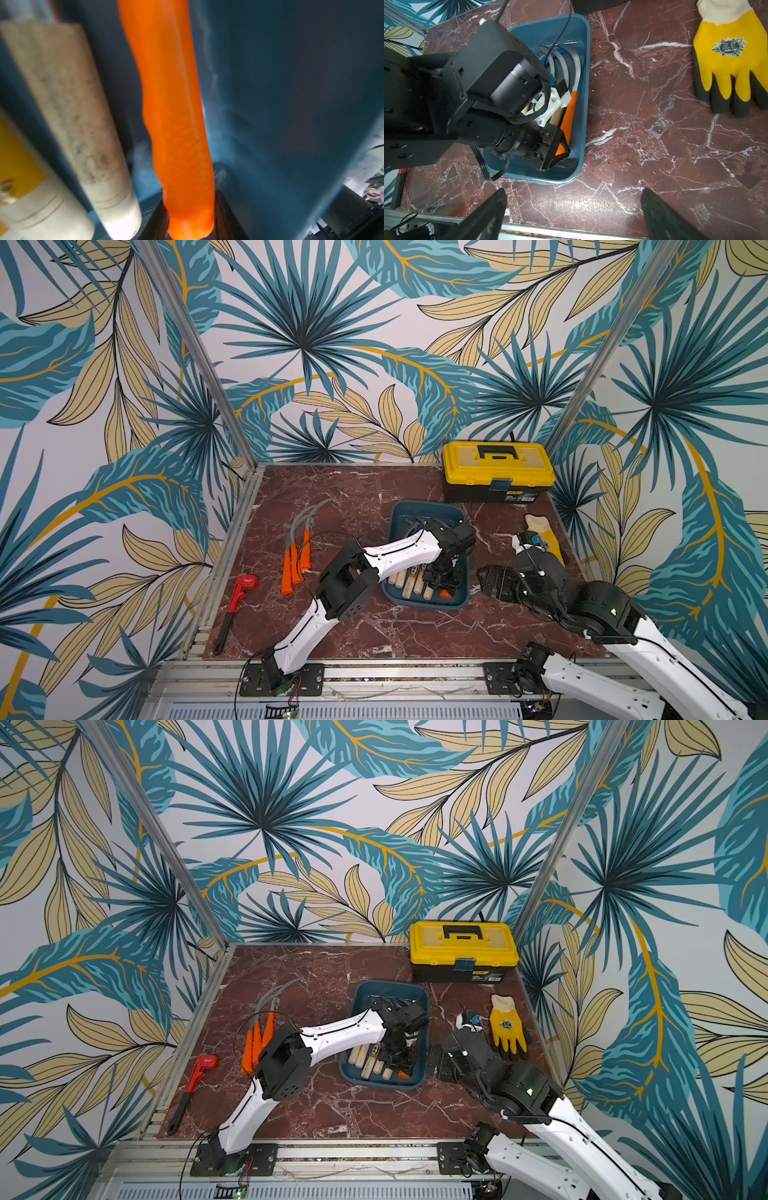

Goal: Put small sickles into storage boxes
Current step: Place the sickle in the storage box.

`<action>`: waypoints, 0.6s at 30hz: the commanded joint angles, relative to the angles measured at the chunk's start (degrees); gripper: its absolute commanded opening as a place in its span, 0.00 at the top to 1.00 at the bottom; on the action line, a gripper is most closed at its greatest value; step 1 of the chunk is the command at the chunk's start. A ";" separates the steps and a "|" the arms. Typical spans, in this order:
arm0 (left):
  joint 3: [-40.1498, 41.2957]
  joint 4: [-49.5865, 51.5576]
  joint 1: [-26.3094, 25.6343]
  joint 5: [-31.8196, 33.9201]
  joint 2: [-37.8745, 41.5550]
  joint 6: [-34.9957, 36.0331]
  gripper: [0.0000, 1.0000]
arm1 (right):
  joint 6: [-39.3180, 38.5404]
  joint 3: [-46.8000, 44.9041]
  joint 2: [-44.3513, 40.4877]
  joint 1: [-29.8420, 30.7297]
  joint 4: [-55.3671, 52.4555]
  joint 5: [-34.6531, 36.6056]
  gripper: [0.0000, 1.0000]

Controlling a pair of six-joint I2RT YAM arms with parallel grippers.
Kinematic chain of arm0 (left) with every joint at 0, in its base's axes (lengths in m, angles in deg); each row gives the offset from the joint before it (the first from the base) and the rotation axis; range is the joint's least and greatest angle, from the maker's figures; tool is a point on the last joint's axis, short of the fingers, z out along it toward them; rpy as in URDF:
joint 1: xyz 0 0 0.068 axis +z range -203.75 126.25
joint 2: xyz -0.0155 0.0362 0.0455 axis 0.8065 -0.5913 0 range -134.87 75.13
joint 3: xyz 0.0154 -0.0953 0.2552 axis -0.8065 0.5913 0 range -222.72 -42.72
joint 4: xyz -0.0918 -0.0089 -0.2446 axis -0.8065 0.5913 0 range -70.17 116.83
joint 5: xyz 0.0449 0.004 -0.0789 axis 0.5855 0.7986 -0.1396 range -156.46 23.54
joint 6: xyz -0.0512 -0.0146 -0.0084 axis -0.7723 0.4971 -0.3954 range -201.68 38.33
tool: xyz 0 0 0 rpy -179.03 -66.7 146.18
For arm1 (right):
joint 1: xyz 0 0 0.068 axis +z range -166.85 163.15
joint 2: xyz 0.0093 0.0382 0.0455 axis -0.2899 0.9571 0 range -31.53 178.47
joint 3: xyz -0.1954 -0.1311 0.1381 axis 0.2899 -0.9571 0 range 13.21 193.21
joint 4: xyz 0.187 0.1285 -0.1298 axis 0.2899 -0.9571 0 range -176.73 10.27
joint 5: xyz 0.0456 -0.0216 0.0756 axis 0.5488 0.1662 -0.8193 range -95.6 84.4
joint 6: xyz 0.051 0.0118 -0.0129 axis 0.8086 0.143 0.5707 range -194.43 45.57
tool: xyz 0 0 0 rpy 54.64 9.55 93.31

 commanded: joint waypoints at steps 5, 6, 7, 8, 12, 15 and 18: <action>-2.08 -0.50 -0.24 -0.78 -0.09 0.72 0.56 | 0.04 -0.36 0.41 -0.22 -1.06 0.91 0.00; -2.08 -0.48 -0.24 -0.71 0.09 0.67 0.56 | -0.13 -0.15 0.46 -0.22 -1.10 1.00 0.01; -2.13 -0.43 -0.16 -0.63 0.26 0.56 0.56 | -0.32 0.03 0.56 -0.22 -1.13 1.00 0.01; -2.09 -0.43 -0.21 -0.52 0.45 0.46 0.56 | -0.44 0.09 0.68 -0.22 -1.13 1.04 0.00; -1.75 -0.45 -0.22 0.53 2.20 0.43 0.55 | -0.93 0.56 0.82 -0.17 -0.68 0.91 0.01; -1.40 -0.36 -0.07 1.33 3.92 0.38 0.54 | -1.26 0.74 1.26 -0.22 -0.03 0.39 0.01; -0.79 -0.40 0.19 2.02 5.82 0.36 0.47 | -1.55 0.84 1.84 -0.22 0.83 -0.19 0.01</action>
